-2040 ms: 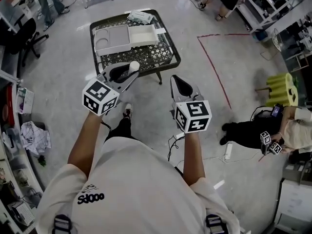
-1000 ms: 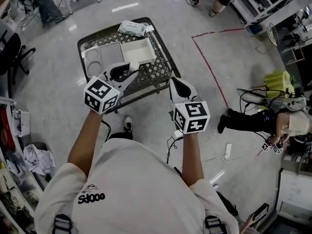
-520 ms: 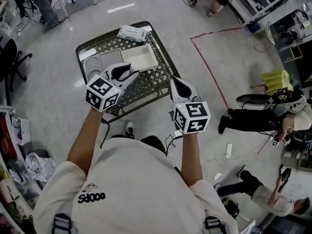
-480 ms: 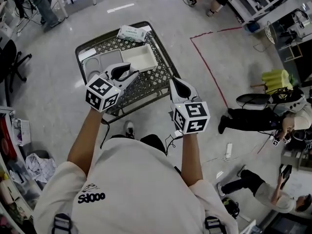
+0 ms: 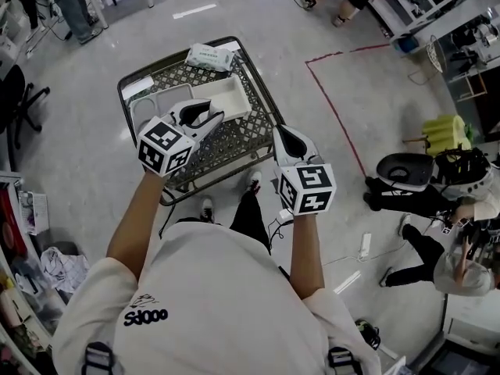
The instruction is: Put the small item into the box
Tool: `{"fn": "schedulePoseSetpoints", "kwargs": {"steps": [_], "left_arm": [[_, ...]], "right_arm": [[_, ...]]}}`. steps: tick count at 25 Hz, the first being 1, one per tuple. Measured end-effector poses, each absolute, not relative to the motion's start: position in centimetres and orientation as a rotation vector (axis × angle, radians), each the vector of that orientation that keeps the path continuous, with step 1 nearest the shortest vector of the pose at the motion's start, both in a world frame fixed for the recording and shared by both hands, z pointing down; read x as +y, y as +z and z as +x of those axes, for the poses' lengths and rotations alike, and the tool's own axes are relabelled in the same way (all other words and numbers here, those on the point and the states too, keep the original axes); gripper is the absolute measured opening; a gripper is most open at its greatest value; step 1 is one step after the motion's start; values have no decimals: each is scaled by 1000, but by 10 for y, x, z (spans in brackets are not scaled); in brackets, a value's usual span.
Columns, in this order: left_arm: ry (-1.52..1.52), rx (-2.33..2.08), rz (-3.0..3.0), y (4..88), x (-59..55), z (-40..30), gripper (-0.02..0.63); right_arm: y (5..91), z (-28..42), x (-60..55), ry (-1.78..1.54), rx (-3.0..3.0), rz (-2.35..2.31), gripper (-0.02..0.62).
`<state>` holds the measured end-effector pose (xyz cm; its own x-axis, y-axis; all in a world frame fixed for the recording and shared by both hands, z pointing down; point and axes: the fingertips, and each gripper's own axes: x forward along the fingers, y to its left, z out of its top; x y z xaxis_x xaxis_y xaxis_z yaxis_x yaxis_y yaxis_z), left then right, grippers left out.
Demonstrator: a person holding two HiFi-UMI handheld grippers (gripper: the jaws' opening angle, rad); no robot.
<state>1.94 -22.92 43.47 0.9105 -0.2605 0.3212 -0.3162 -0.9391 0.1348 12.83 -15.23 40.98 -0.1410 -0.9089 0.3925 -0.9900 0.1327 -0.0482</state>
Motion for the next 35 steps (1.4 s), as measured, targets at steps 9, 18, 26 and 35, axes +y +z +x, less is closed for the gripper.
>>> {"fn": "schedulePoseSetpoints", "kwargs": {"steps": [9, 18, 26, 35], "left_arm": [[524, -553, 2828, 454, -266, 48, 123], [662, -624, 2732, 495, -307, 72, 123], [825, -628, 2644, 554, -331, 88, 124], [963, -628, 2530, 618, -350, 101, 124]], "right_arm": [[423, 162, -197, 465, -2218, 1738, 11], [449, 182, -247, 532, -2288, 1589, 9], [484, 193, -272, 613, -2303, 1490, 11], [522, 207, -291, 720, -2307, 1413, 11]]}}
